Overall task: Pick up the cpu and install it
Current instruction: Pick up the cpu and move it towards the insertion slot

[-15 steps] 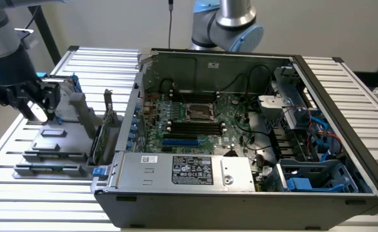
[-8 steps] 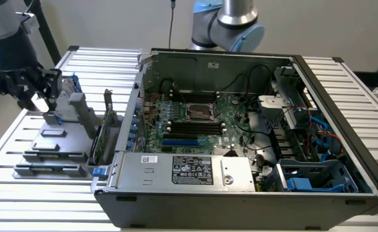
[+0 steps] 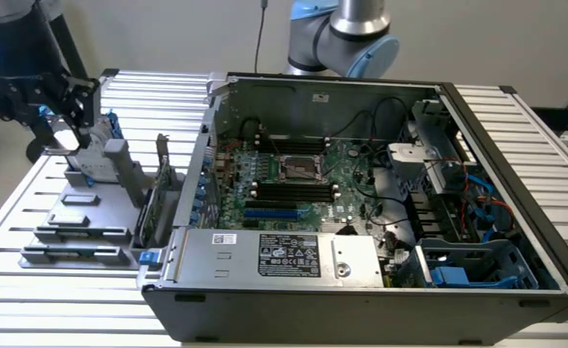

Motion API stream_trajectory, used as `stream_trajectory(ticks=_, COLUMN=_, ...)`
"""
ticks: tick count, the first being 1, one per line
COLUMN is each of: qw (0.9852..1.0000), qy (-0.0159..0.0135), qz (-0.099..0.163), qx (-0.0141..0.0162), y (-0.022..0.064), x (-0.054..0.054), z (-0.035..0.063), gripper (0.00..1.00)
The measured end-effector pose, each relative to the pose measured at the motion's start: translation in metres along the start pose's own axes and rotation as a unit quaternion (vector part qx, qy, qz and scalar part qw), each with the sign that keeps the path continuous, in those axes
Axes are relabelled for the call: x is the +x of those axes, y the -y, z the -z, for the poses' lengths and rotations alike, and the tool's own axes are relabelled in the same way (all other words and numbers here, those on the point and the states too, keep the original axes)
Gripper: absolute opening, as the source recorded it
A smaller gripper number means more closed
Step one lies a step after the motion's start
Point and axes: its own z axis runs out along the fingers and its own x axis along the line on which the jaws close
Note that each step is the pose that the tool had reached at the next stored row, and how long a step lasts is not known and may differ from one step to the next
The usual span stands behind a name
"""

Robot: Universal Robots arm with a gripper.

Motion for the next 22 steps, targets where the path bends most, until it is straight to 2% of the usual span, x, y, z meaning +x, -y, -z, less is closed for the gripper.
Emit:
stream_trajectory(ticks=7, qw=1.0000, qy=-0.0016, qz=0.000, qx=0.0000, y=-0.0008, x=-0.029, z=0.0322, gripper=0.55)
stream_trajectory(ticks=13, qw=1.0000, qy=-0.0020, qz=0.000, qx=0.0000, y=-0.0014, x=-0.055, z=0.0514, gripper=0.55)
stream_trajectory(ticks=17, qw=1.0000, qy=-0.0022, qz=0.000, qx=0.0000, y=-0.0018, x=-0.073, z=0.0600, gripper=0.55)
stream_trajectory(ticks=22, qw=1.0000, qy=-0.0022, qz=0.000, qx=0.0000, y=-0.0022, x=-0.095, z=0.0647, gripper=0.55)
